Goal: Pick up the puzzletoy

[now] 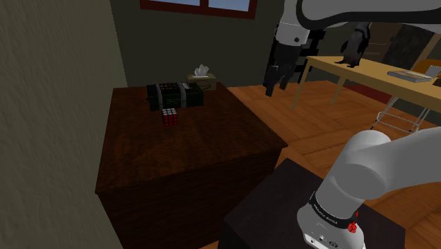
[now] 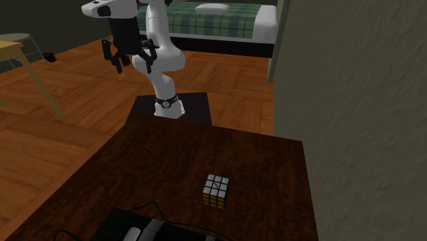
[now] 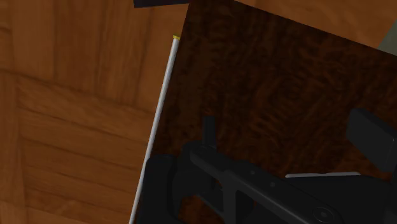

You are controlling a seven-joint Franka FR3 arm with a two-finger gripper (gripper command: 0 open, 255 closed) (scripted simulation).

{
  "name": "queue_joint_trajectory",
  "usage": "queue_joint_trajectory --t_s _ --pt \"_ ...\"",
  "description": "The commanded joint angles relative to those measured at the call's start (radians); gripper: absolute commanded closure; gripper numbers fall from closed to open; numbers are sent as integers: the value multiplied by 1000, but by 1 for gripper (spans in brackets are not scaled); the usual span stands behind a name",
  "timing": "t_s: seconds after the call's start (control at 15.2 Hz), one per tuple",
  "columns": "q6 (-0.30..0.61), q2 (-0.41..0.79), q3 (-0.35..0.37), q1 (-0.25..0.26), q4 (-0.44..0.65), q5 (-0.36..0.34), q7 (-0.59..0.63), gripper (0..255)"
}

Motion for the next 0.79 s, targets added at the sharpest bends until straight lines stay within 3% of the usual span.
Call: queue_joint_trajectory --t_s 0.0,0.73 --pt "0 0 0 0 0 0 0 0" --pt "199 378 122 45 155 75 183 0"
